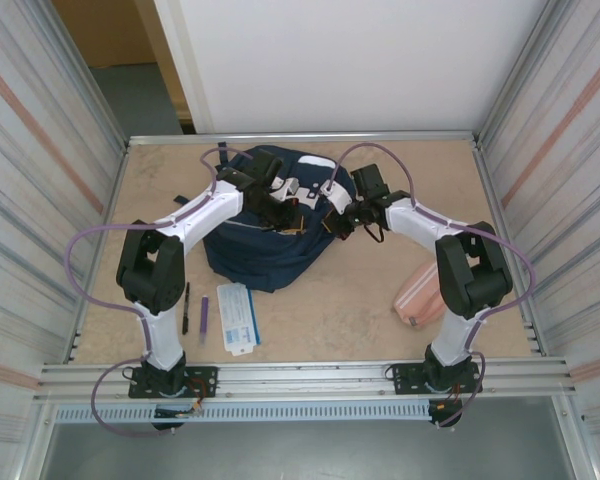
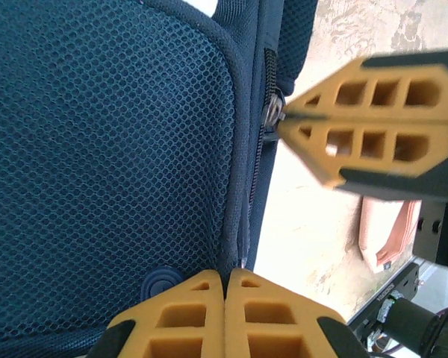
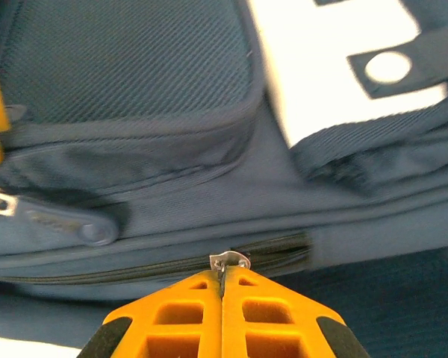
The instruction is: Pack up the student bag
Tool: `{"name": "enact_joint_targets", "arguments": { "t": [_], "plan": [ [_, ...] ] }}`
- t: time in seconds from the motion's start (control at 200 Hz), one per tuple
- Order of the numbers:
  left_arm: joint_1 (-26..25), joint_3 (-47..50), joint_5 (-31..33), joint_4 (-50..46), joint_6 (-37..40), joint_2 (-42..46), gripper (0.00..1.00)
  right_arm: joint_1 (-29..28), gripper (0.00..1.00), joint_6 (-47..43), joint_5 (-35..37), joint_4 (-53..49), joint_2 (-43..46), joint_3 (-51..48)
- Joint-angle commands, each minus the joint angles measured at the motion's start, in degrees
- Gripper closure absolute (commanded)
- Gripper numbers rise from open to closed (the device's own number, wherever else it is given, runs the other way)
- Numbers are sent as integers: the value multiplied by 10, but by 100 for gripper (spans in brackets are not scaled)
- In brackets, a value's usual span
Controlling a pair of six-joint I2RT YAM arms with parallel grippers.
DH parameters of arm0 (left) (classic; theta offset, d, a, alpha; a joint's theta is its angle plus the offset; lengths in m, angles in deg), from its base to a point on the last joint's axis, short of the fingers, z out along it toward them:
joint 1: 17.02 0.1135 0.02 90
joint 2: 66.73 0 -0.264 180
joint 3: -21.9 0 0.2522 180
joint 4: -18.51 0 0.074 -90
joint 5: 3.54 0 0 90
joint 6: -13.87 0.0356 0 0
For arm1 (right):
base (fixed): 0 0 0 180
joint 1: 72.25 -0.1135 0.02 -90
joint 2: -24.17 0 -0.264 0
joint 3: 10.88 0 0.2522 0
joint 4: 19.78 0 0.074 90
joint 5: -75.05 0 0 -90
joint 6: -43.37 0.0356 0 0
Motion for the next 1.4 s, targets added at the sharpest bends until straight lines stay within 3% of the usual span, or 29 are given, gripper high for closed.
{"name": "enact_joint_targets", "arguments": {
  "t": [0.0, 0.185, 0.316, 0.571, 0.722, 0.947, 1.223, 1.393],
  "plan": [
    [-1, -24, -27, 29, -12, 12, 100, -20, 100, 89, -49, -61, 6, 1],
    [-2, -19, -25, 39, -12, 11, 100, -22, 100, 168, -99, -69, -3, 7],
    [-2, -8, -21, 50, -13, 7, 100, -43, 100, 226, -137, -6, 14, -24],
    [0, -31, -11, 60, -10, -20, 100, -96, 100, 318, -116, 86, 61, -84],
    [-3, -77, -13, 63, -14, -58, 100, -97, 100, 380, -108, 131, 93, -127],
    [-12, -143, 1, 81, -27, -114, 100, -121, 100, 505, -49, 192, 103, -174],
    [-46, -215, -13, 109, -65, -196, 100, -192, 100, 621, 93, 280, 110, -213],
    [-39, -256, -21, 100, -63, -206, 100, -221, 100, 680, 163, 330, 108, -237]
  ]
}}
